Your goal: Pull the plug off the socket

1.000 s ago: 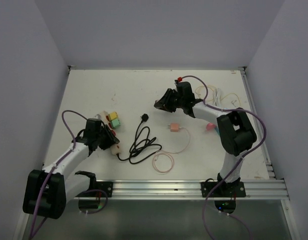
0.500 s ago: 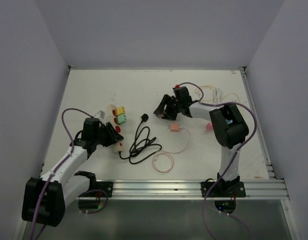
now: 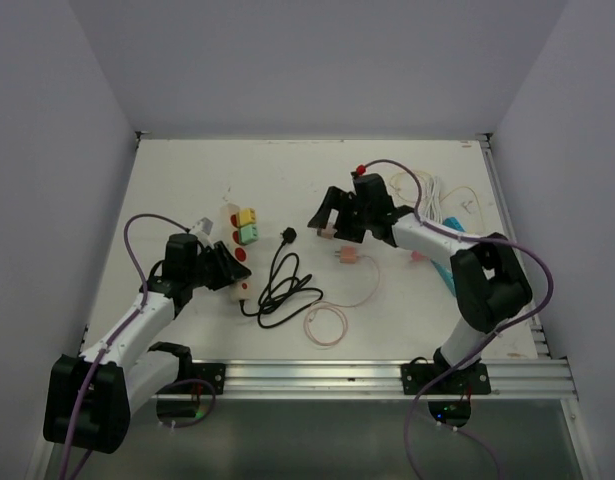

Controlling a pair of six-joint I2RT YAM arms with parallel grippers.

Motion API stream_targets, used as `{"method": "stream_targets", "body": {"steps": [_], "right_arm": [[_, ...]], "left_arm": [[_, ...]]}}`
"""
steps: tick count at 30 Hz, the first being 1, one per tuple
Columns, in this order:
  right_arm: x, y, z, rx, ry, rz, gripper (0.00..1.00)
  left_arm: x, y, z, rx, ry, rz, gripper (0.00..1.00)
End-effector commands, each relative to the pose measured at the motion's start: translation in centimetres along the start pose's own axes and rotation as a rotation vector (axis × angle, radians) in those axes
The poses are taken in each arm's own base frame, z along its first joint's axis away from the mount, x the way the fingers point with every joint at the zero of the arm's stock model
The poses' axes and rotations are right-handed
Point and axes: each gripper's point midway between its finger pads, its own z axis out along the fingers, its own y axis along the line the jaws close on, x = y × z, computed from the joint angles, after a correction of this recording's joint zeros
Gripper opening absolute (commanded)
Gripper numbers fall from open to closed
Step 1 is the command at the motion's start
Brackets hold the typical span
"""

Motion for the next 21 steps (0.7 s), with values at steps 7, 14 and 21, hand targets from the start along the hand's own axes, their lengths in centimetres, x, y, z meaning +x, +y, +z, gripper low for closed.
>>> {"method": "stream_targets", "body": {"steps": [7,14,21], "right_arm": [[4.6,18.0,-0.4,-0.443,0.005,-0.111,0.92],[8.1,20.8,2.2,-0.449,0.052,-0.150,0.87],[8.5,20.1,3.2,-0.419,0.056,-0.148,0.79]], "left_arm": [[-2.3,-3.2,-0.5,0.146,-0.092,0.087,0.00],[-1.5,-3.5,-0.6,0.169,-0.073,0.077,0.00],[-1.6,-4.0,-1.1,0.187,-0.088,0.096,0.00]]}}
